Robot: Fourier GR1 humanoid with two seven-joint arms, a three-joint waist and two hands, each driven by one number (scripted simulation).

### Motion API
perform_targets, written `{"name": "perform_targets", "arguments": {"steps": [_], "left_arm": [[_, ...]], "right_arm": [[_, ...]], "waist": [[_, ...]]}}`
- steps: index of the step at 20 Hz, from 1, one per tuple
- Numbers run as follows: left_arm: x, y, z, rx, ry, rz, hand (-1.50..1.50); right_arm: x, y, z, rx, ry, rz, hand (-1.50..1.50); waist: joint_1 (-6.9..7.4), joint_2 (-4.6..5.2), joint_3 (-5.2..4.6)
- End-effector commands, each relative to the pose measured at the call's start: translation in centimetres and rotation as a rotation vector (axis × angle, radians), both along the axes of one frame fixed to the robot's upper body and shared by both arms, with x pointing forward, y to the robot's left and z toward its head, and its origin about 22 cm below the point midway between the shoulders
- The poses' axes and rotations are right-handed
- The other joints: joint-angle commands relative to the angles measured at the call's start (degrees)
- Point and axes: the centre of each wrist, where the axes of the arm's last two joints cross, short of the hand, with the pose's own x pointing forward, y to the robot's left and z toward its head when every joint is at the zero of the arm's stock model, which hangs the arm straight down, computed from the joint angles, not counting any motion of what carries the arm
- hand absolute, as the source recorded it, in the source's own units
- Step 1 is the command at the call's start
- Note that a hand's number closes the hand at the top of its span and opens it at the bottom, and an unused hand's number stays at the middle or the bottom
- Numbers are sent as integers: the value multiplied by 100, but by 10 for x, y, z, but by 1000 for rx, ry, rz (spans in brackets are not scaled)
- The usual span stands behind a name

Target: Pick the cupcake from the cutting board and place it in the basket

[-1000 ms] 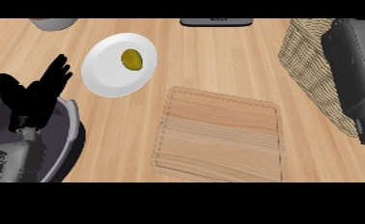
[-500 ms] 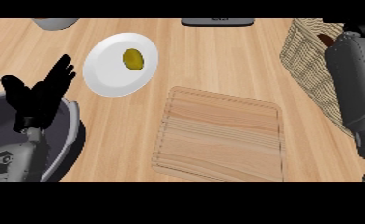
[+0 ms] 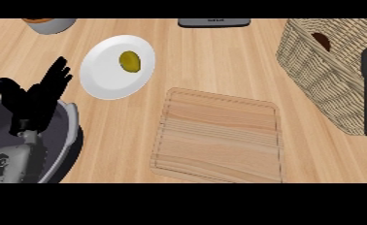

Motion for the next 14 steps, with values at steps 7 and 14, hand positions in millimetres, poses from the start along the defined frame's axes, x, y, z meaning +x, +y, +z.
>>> {"name": "perform_targets", "arguments": {"steps": [7, 14], "left_arm": [[-14, 13, -12, -16, 59, 33, 0], [-18, 18, -11, -12, 34, 54, 0]], "right_arm": [[-111, -8, -14, 129, -167, 23, -150], [-211, 4, -34, 159, -77, 105, -150]], "waist": [[-244, -70, -17], [-230, -35, -19]]}}
